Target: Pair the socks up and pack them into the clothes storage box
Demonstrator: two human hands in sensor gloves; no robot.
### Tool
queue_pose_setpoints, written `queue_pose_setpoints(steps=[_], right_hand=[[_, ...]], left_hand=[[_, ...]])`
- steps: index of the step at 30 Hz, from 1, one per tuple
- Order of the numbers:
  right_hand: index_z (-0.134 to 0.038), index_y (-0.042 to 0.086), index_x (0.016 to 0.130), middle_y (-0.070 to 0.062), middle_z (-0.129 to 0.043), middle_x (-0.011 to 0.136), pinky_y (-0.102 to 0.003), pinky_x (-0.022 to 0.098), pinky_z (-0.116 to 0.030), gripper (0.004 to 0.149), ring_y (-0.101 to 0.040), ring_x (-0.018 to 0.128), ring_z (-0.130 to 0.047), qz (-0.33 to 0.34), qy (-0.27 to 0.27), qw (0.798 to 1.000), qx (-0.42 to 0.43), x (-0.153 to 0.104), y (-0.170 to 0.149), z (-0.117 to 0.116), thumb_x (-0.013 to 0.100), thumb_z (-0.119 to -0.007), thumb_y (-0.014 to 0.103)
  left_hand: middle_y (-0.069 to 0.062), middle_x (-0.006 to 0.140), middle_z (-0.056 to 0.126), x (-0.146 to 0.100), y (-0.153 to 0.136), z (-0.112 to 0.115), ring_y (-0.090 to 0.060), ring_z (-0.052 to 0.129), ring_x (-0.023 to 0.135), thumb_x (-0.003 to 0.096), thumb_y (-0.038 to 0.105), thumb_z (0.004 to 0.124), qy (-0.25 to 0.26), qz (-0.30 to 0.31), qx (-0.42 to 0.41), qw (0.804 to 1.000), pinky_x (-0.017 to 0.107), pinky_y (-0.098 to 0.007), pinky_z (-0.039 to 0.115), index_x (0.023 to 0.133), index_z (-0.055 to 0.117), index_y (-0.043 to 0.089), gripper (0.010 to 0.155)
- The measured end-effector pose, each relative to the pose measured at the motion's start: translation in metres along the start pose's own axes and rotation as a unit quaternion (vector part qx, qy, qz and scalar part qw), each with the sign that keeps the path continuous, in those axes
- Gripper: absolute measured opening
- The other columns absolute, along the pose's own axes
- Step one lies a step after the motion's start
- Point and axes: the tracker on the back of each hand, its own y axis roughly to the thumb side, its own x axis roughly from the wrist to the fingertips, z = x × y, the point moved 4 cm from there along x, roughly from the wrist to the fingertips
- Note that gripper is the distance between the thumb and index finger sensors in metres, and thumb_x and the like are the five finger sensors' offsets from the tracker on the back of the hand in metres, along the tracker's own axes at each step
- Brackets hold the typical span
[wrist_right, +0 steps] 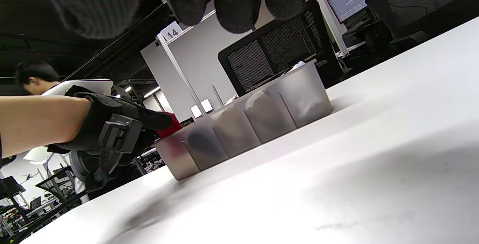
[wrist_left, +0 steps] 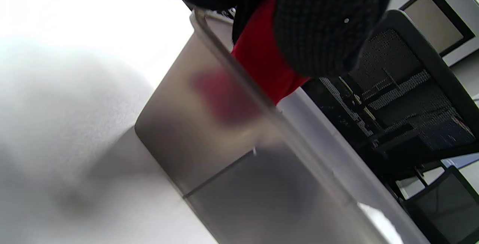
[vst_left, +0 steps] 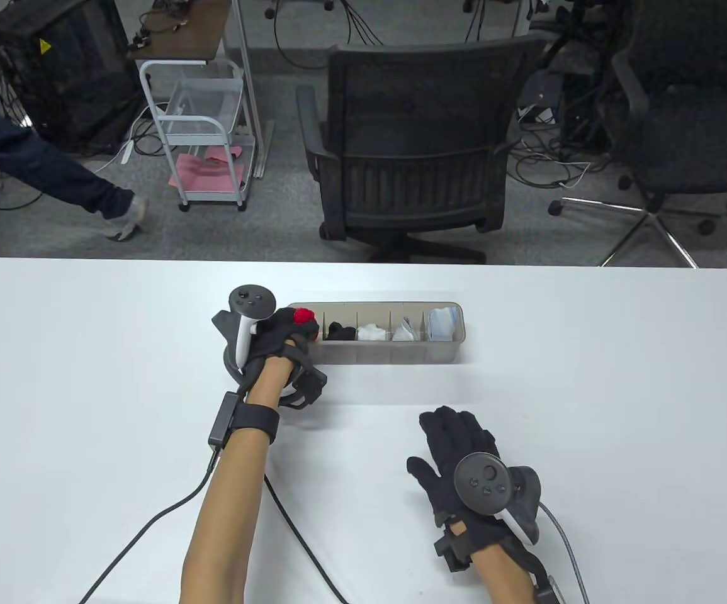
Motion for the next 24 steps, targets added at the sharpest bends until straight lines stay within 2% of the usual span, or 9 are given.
queue_pose_setpoints(steps=[3, 6, 10, 12, 15, 17, 19, 21, 24], right_hand=[[-0.051, 0.032, 0.104, -0.007, -0.054, 0.119, -0.062, 0.074, -0.041, 0.07, -0.038, 0.108, -0.044, -0.001, 0.003, 1.0, -0.001, 0.0, 0.0, 0.0, 0.042, -0.073, 0.057], [-0.049, 0.032, 0.104, -0.007, -0.052, 0.119, -0.062, 0.074, -0.04, 0.071, -0.038, 0.109, -0.042, -0.001, 0.01, 1.0, 0.002, 0.0, 0.0, 0.0, 0.042, -0.072, 0.057], [-0.044, 0.033, 0.106, -0.007, -0.045, 0.122, -0.063, 0.075, -0.035, 0.075, -0.038, 0.11, -0.034, 0.004, 0.03, 1.0, 0.0, -0.001, 0.0, -0.001, 0.041, -0.071, 0.06], [-0.043, 0.034, 0.106, -0.007, -0.044, 0.122, -0.063, 0.075, -0.033, 0.076, -0.038, 0.111, -0.032, 0.008, 0.033, 0.999, -0.004, -0.002, 0.001, 0.001, 0.041, -0.071, 0.061], [-0.042, 0.035, 0.106, -0.006, -0.042, 0.123, -0.063, 0.075, -0.032, 0.077, -0.037, 0.111, -0.03, 0.016, 0.035, 0.999, -0.009, -0.003, 0.002, 0.003, 0.04, -0.07, 0.062], [-0.041, 0.034, 0.106, -0.006, -0.041, 0.123, -0.063, 0.075, -0.033, 0.077, -0.037, 0.111, -0.029, 0.019, 0.044, 0.999, -0.005, -0.004, 0.001, 0.003, 0.04, -0.07, 0.063], [-0.04, 0.035, 0.107, -0.006, -0.04, 0.123, -0.063, 0.075, -0.03, 0.078, -0.036, 0.112, -0.025, 0.022, 0.058, 0.998, 0.003, -0.005, 0.001, 0.0, 0.04, -0.07, 0.062], [-0.039, 0.035, 0.107, -0.006, -0.038, 0.123, -0.063, 0.075, -0.028, 0.078, -0.036, 0.112, -0.023, 0.025, 0.066, 0.998, -0.003, -0.006, 0.002, -0.001, 0.04, -0.07, 0.062], [-0.04, 0.035, 0.107, -0.006, -0.038, 0.123, -0.063, 0.075, -0.029, 0.078, -0.036, 0.112, -0.024, 0.033, 0.064, 0.997, -0.02, -0.007, 0.004, 0.0, 0.04, -0.07, 0.063]], left_hand=[[-0.02, 0.091, 0.055, -0.009, 0.005, -0.005, -0.039, 0.06, 0.065, 0.0448, 0.044, 0.082, 0.008, 0.014, 0.002, 1.0, 0.049, -0.058, 0.051, 0.111, 0.043, 0.01, 0.084], [-0.023, 0.099, 0.05, -0.03, 0.017, -0.016, -0.043, 0.058, 0.071, 0.046, 0.044, 0.08, 0.016, 0.059, 0.004, 0.998, 0.052, -0.061, 0.05, 0.111, 0.044, 0.011, 0.081], [-0.023, 0.116, 0.032, -0.087, 0.039, -0.03, -0.051, 0.044, 0.093, 0.0466, 0.047, 0.077, -0.02, 0.186, 0.017, 0.982, 0.063, -0.068, 0.039, 0.113, 0.041, 0.018, 0.08], [-0.018, 0.122, 0.02, -0.124, 0.043, -0.034, -0.058, 0.023, 0.105, 0.0464, 0.05, 0.075, -0.052, 0.233, 0.035, 0.97, 0.066, -0.078, 0.02, 0.114, 0.035, 0.023, 0.083], [-0.012, 0.124, 0.008, -0.185, 0.037, -0.033, -0.057, 0.0, 0.11, 0.0461, 0.057, 0.071, -0.097, 0.301, 0.058, 0.947, 0.063, -0.079, 0.003, 0.114, 0.027, 0.03, 0.085], [-0.009, 0.124, 0.006, -0.213, 0.029, -0.026, -0.055, -0.004, 0.111, 0.0462, 0.057, 0.071, -0.107, 0.344, 0.072, 0.93, 0.062, -0.08, 0.002, 0.114, 0.027, 0.033, 0.084], [-0.008, 0.123, 0.003, -0.229, 0.016, -0.013, -0.052, -0.007, 0.111, 0.0461, 0.058, 0.07, -0.13, 0.353, 0.078, 0.923, 0.061, -0.079, 0.001, 0.114, 0.024, 0.034, 0.085], [-0.005, 0.122, -0.001, -0.235, -0.001, 0.007, -0.046, -0.011, 0.111, 0.0465, 0.059, 0.069, -0.163, 0.353, 0.059, 0.919, 0.061, -0.078, -0.001, 0.113, 0.022, 0.035, 0.085], [-0.004, 0.122, -0.001, -0.232, -0.019, 0.033, -0.044, -0.011, 0.11, 0.0464, 0.058, 0.069, -0.176, 0.341, 0.039, 0.922, 0.061, -0.078, -0.001, 0.113, 0.023, 0.036, 0.084]])
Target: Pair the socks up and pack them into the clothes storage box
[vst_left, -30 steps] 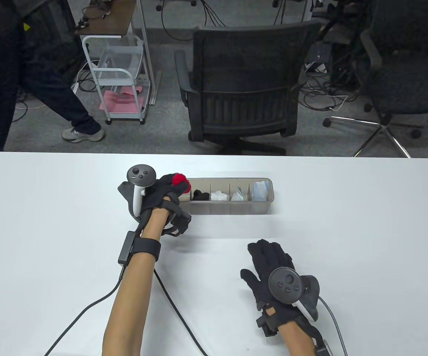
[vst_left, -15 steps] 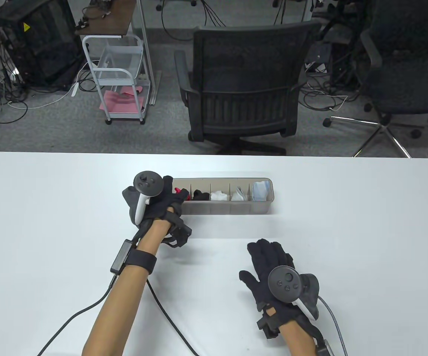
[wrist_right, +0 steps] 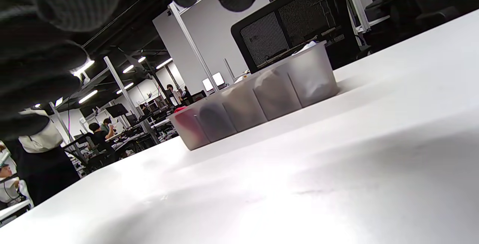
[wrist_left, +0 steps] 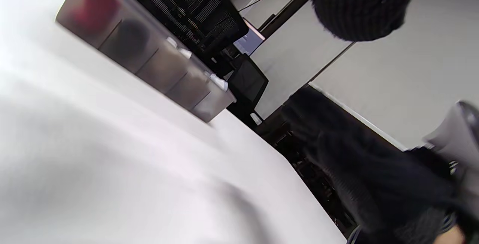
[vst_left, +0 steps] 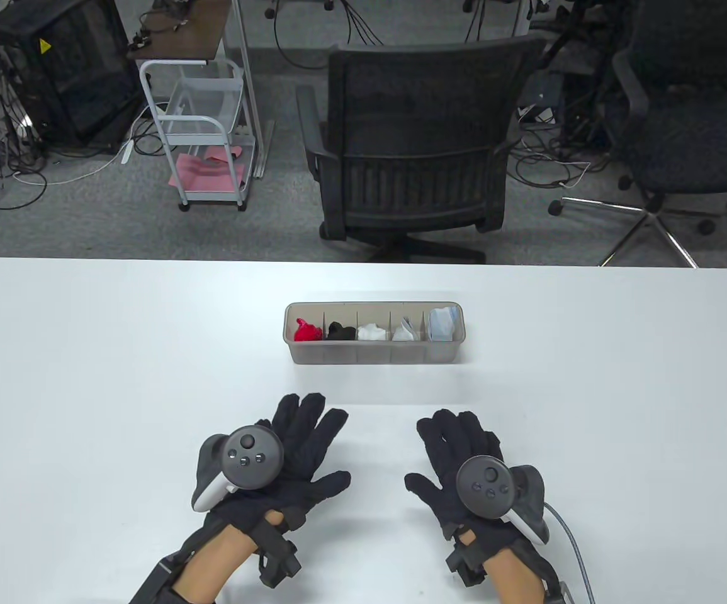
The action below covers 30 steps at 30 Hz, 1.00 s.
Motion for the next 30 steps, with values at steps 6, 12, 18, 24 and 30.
queue_pose_setpoints(steps=[6, 12, 18, 24, 30], right_hand=[[-0.04, 0.035, 0.106, -0.006, -0.039, 0.123, -0.063, 0.075, -0.029, 0.078, -0.035, 0.112, -0.024, 0.001, 0.005, 1.0, 0.003, -0.001, -0.002, -0.003, 0.04, -0.07, 0.062], [-0.04, 0.035, 0.106, -0.006, -0.04, 0.123, -0.064, 0.075, -0.029, 0.078, -0.035, 0.112, -0.025, -0.002, 0.012, 1.0, 0.0, 0.0, -0.002, -0.005, 0.04, -0.07, 0.062], [-0.04, 0.035, 0.106, -0.006, -0.04, 0.123, -0.064, 0.075, -0.029, 0.077, -0.035, 0.112, -0.025, 0.001, 0.014, 1.0, -0.003, 0.0, 0.0, -0.006, 0.04, -0.07, 0.062], [-0.04, 0.035, 0.106, -0.006, -0.04, 0.123, -0.064, 0.075, -0.029, 0.078, -0.035, 0.112, -0.025, 0.005, 0.016, 1.0, -0.006, 0.0, 0.002, -0.008, 0.04, -0.07, 0.062], [-0.04, 0.035, 0.106, -0.006, -0.04, 0.123, -0.064, 0.075, -0.028, 0.077, -0.035, 0.112, -0.025, 0.006, 0.017, 1.0, -0.005, -0.001, 0.003, -0.009, 0.04, -0.07, 0.062]], left_hand=[[-0.003, 0.121, -0.003, 0.006, -0.015, 0.021, -0.041, -0.012, 0.111, 0.0466, 0.058, 0.069, -0.026, -0.02, -0.008, 0.999, 0.062, -0.077, -0.002, 0.112, 0.022, 0.037, 0.083], [-0.004, 0.121, -0.001, 0.006, -0.017, 0.019, -0.042, -0.01, 0.111, 0.0467, 0.058, 0.069, -0.016, -0.017, -0.005, 1.0, 0.062, -0.078, -0.001, 0.113, 0.023, 0.036, 0.083], [-0.004, 0.121, 0.0, 0.004, -0.019, 0.018, -0.042, -0.009, 0.111, 0.0467, 0.058, 0.069, -0.013, -0.019, -0.005, 1.0, 0.062, -0.078, 0.0, 0.113, 0.024, 0.036, 0.083], [-0.004, 0.121, 0.0, 0.003, -0.019, 0.019, -0.043, -0.009, 0.111, 0.0467, 0.058, 0.069, -0.014, -0.018, -0.003, 1.0, 0.062, -0.078, 0.0, 0.113, 0.024, 0.036, 0.083], [-0.004, 0.121, 0.0, 0.001, -0.018, 0.018, -0.043, -0.009, 0.111, 0.0468, 0.058, 0.069, -0.012, -0.015, -0.002, 1.0, 0.062, -0.078, 0.0, 0.113, 0.024, 0.036, 0.083]])
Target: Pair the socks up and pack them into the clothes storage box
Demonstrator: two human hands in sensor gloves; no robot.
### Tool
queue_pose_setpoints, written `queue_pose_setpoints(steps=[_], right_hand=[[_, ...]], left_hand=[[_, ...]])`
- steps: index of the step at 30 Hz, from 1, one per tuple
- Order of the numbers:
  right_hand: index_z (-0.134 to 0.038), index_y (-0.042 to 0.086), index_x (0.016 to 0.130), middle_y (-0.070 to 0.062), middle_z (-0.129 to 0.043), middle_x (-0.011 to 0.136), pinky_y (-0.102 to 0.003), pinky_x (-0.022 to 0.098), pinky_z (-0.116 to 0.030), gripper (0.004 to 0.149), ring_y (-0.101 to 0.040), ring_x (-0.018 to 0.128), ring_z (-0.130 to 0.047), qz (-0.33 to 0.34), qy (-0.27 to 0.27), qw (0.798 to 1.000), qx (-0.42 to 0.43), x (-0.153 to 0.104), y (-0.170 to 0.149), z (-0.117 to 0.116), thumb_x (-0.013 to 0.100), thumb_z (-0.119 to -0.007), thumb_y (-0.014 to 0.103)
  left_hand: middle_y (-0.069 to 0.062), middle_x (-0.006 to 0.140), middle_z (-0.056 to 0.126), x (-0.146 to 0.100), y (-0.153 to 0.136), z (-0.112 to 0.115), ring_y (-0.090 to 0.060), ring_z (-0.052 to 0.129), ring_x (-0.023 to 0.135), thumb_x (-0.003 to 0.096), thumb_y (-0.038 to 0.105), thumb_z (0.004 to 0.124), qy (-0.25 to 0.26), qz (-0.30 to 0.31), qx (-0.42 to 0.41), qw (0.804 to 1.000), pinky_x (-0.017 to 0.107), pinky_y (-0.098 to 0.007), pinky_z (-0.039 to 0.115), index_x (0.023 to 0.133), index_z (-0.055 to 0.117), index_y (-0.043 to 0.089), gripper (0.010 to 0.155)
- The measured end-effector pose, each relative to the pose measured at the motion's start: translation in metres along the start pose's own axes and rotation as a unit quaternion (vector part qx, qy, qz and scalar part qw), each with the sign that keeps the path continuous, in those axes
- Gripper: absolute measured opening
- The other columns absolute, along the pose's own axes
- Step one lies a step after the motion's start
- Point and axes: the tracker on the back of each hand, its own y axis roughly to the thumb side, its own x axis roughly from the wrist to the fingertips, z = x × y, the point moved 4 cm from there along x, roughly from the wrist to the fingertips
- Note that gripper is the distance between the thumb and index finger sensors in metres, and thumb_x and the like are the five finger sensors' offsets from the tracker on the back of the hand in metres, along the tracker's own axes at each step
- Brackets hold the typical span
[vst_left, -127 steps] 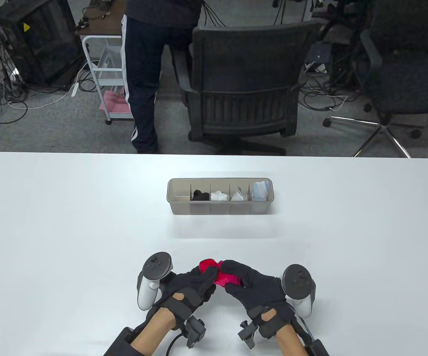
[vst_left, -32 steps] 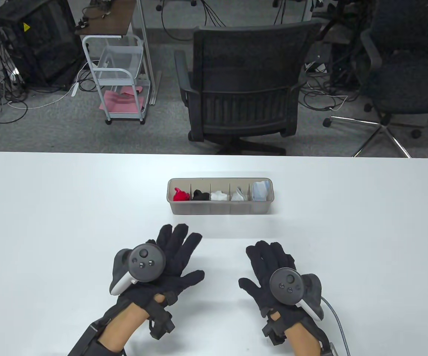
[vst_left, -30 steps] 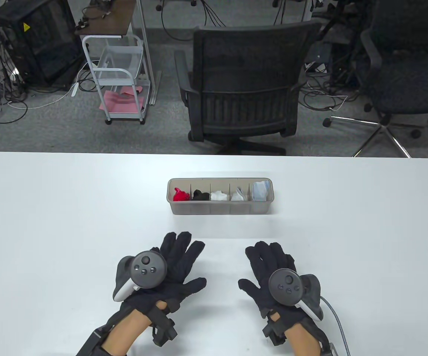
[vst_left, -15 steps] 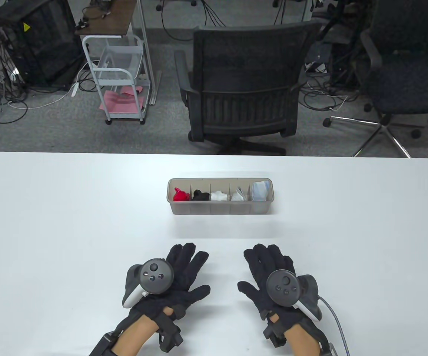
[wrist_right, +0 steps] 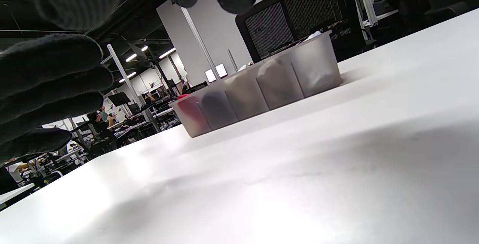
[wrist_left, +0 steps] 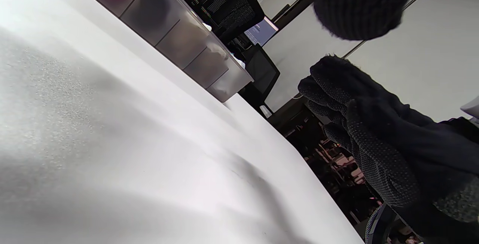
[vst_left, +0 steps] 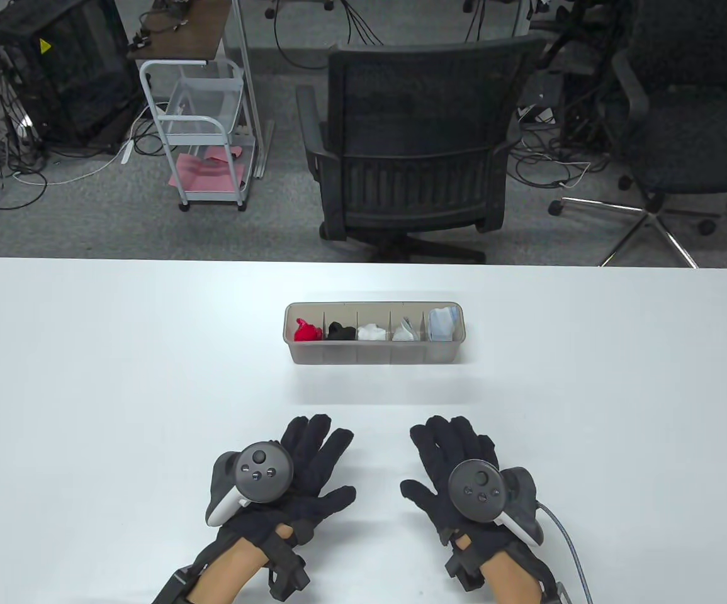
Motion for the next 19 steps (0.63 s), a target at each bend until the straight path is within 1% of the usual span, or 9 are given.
queue_pose_setpoints(steps=[7, 19], right_hand=[[-0.04, 0.035, 0.106, -0.005, -0.04, 0.123, -0.064, 0.075, -0.028, 0.077, -0.035, 0.112, -0.025, -0.002, 0.01, 1.0, -0.002, 0.0012, 0.0009, -0.0064, 0.04, -0.069, 0.062], [-0.04, 0.035, 0.106, -0.005, -0.04, 0.123, -0.064, 0.075, -0.027, 0.077, -0.035, 0.112, -0.025, 0.004, 0.005, 1.0, -0.009, 0.0006, 0.0037, -0.0049, 0.04, -0.069, 0.062]], left_hand=[[-0.004, 0.121, -0.001, -0.001, -0.0032, -0.0002, -0.043, -0.01, 0.111, 0.0467, 0.058, 0.069, -0.003, -0.005, -0.006, 1.0, 0.062, -0.078, 0.0, 0.113, 0.024, 0.036, 0.083], [-0.004, 0.121, 0.0, -0.0016, -0.0022, 0.0013, -0.042, -0.01, 0.111, 0.0468, 0.057, 0.069, -0.005, -0.003, -0.003, 1.0, 0.062, -0.078, -0.001, 0.113, 0.024, 0.035, 0.082]])
